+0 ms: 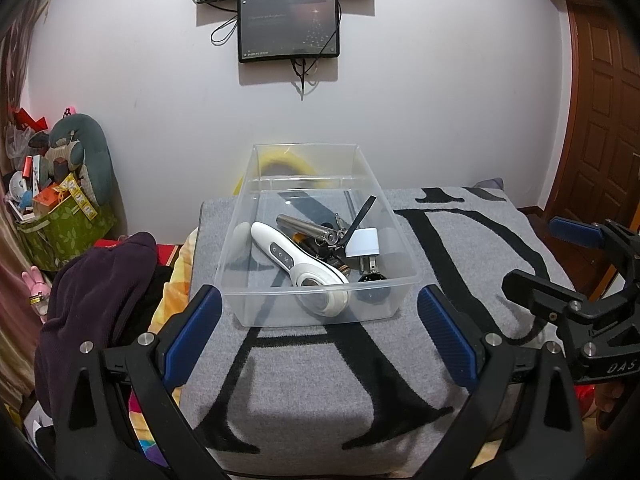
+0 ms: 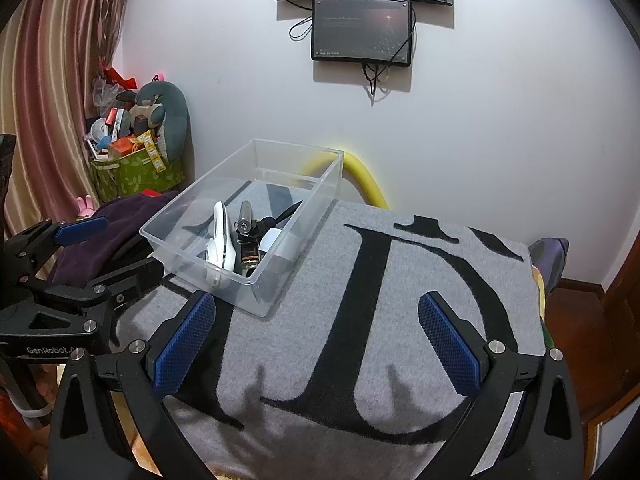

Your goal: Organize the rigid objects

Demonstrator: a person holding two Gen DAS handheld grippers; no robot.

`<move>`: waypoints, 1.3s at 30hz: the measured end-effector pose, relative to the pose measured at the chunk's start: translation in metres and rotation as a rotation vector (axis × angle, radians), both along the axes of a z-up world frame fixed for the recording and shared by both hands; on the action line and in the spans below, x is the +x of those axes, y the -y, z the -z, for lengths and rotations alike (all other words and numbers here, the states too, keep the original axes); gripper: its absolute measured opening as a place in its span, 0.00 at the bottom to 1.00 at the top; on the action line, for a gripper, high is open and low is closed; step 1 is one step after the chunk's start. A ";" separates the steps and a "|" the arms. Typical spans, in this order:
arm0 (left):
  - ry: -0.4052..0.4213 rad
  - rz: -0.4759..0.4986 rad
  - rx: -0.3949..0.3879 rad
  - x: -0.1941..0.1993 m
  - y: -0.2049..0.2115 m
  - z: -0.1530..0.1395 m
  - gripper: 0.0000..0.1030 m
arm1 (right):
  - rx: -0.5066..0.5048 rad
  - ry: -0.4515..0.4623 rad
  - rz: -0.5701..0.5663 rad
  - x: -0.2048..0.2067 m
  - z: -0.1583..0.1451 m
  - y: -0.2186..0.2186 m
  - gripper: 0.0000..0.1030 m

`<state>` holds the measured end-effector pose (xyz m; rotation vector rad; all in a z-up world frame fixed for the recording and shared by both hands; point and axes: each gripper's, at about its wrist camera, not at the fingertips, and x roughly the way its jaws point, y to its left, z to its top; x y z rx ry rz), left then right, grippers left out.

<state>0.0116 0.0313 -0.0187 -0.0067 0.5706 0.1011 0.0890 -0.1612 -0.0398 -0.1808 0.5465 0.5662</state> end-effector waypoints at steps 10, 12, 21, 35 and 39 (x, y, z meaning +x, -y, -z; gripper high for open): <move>0.001 0.002 0.001 0.001 0.001 0.000 0.97 | 0.007 0.002 -0.004 -0.002 -0.001 0.001 0.98; 0.002 0.003 0.000 0.001 0.001 0.000 0.97 | 0.008 0.003 -0.005 -0.003 -0.002 0.001 0.98; 0.001 0.002 -0.007 0.002 0.003 0.000 0.97 | 0.010 0.006 -0.011 -0.008 -0.003 0.000 0.98; -0.005 0.020 -0.035 0.003 0.004 0.002 0.97 | 0.008 -0.003 -0.007 -0.008 0.000 0.000 0.99; -0.010 0.028 -0.042 0.004 0.004 0.003 0.97 | 0.010 -0.007 -0.004 -0.007 0.001 0.000 0.99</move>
